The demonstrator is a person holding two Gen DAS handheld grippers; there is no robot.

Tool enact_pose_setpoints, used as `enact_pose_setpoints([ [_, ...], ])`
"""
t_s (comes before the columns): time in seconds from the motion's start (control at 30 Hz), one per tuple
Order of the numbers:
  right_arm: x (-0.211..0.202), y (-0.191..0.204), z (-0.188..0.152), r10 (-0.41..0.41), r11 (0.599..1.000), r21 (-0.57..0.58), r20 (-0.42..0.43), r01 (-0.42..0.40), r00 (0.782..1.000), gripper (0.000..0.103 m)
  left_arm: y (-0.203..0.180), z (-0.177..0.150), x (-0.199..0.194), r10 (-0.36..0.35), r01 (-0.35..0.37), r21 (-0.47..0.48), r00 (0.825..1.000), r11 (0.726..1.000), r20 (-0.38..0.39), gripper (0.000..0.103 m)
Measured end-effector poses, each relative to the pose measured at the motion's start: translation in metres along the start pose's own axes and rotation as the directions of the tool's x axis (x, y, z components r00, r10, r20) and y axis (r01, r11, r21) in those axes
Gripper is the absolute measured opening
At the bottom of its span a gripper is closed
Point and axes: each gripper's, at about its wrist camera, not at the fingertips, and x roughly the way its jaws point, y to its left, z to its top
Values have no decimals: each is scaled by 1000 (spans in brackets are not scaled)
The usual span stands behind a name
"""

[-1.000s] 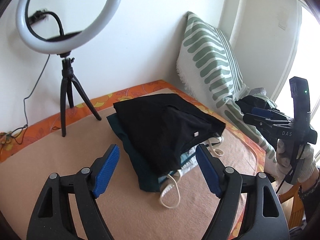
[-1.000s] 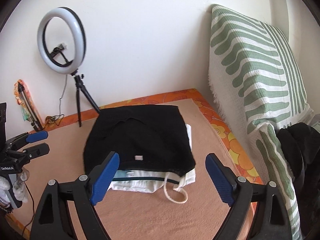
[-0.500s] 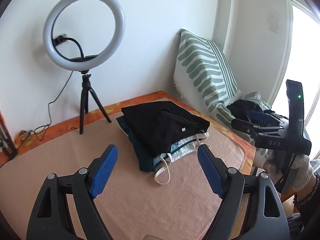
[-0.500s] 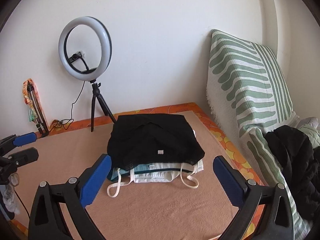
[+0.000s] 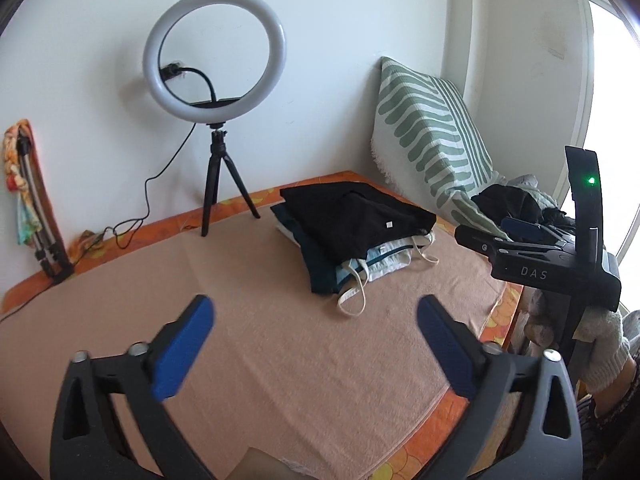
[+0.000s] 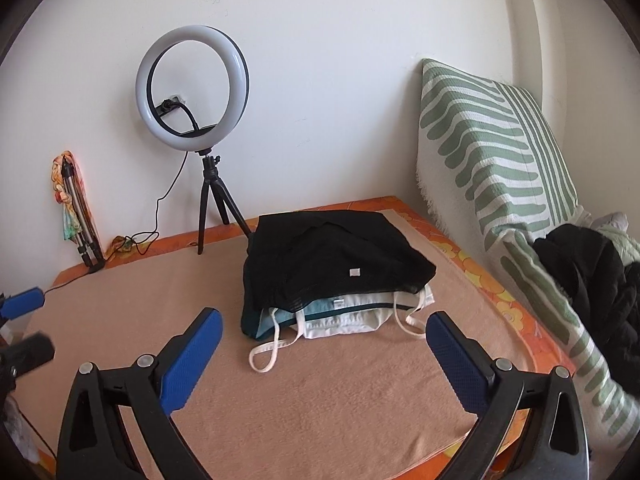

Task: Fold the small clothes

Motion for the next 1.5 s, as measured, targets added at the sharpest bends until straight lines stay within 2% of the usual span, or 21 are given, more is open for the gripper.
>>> enact_pose_setpoints([
  [0.27, 3, 4, -9, -17, 1000, 5, 36, 17, 999, 103, 12, -19, 10, 46, -49, -62, 998, 997, -39, 103],
  [0.4, 5, 2, -11, -17, 1000, 23, 46, 16, 999, 103, 20, -27, 16, 19, -26, -105, 998, 994, -64, 103],
  [0.67, 4, 5, -8, -33, 999, 9, 75, 32, 997, 103, 20, -34, 10, 65, -66, -68, 998, 996, -17, 103],
  [0.93, 2, 10, -9, -29, 1000, 0, 85, 29, 996, 103, 15, -37, 3, 70, -69, -36, 998, 997, 3, 103],
  [1.5, 0, 14, -9, -29, 1000, 1, 91, 29, 995, 103, 12, -37, -1, 58, -58, -37, 998, 998, 13, 103],
])
